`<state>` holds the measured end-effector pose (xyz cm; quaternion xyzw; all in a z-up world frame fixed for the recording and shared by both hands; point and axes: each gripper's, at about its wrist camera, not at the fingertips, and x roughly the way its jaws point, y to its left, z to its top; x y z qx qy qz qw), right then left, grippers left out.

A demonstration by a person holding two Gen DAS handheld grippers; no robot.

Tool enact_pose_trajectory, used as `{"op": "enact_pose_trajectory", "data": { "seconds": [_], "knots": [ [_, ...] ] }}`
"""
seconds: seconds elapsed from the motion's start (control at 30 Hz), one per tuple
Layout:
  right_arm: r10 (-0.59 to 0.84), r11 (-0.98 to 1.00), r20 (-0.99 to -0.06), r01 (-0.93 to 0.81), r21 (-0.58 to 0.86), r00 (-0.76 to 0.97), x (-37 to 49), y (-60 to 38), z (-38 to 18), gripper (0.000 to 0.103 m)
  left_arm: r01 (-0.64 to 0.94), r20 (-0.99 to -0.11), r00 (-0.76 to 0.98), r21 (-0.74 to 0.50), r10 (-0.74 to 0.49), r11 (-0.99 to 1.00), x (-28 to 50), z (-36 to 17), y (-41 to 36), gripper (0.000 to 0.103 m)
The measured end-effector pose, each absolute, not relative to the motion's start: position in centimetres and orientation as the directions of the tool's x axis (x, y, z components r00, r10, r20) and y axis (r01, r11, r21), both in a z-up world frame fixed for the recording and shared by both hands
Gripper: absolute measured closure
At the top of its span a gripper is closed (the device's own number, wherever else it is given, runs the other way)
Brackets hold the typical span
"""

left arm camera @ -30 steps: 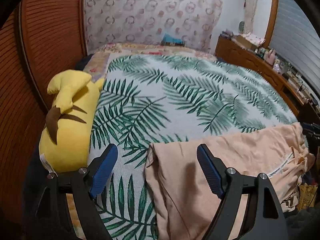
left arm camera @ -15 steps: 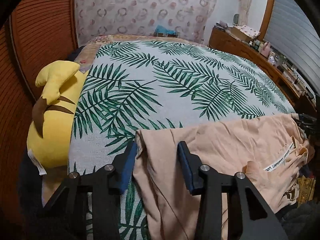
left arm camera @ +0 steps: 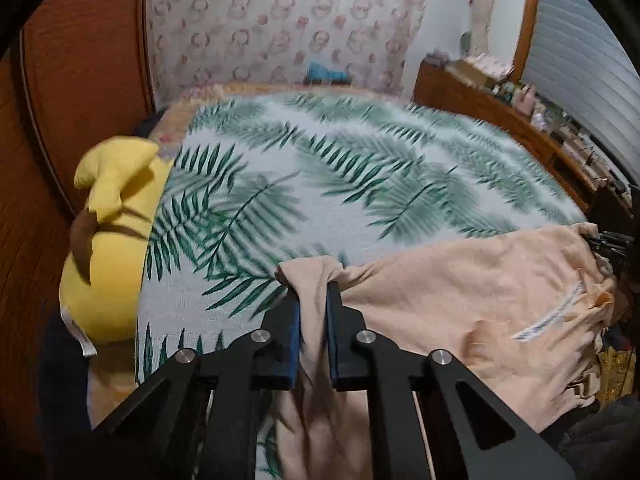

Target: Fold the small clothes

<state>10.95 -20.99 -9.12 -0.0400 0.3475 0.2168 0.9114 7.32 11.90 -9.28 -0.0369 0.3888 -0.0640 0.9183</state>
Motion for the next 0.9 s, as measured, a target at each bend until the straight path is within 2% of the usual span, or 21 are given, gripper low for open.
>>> {"op": "enact_pose_trajectory", "data": {
  "seconds": [0.33,0.47,0.67,0.9],
  "knots": [
    [0.415,0.904,-0.439,-0.416,0.098,0.797,2.3,-23.9,-2.5,0.092,0.157,-0.507,0.831,-0.179,-0.228,0.971,-0.2,-0.2,10.8,0.092],
    [0.416,0.907,-0.351,-0.413,0.087,0.839,-1.2,-25.3,0.9,0.092,0.143,-0.392,0.897,-0.179,-0.204,0.973,-2.9,3.8,10.9,0.093],
    [0.415,0.908,-0.192,-0.417,0.031,0.889,-6.7,-27.1,7.0,0.092,0.155,-0.248,0.950,-0.161,-0.192,0.975,-5.5,9.3,10.7,0.093],
    [0.406,0.909,-0.061,-0.410,-0.077,0.912,-10.2,-27.5,12.5,0.092,0.168,-0.138,0.973,-0.121,-0.184,0.978,-5.3,14.3,11.0,0.093]
  ]
}}
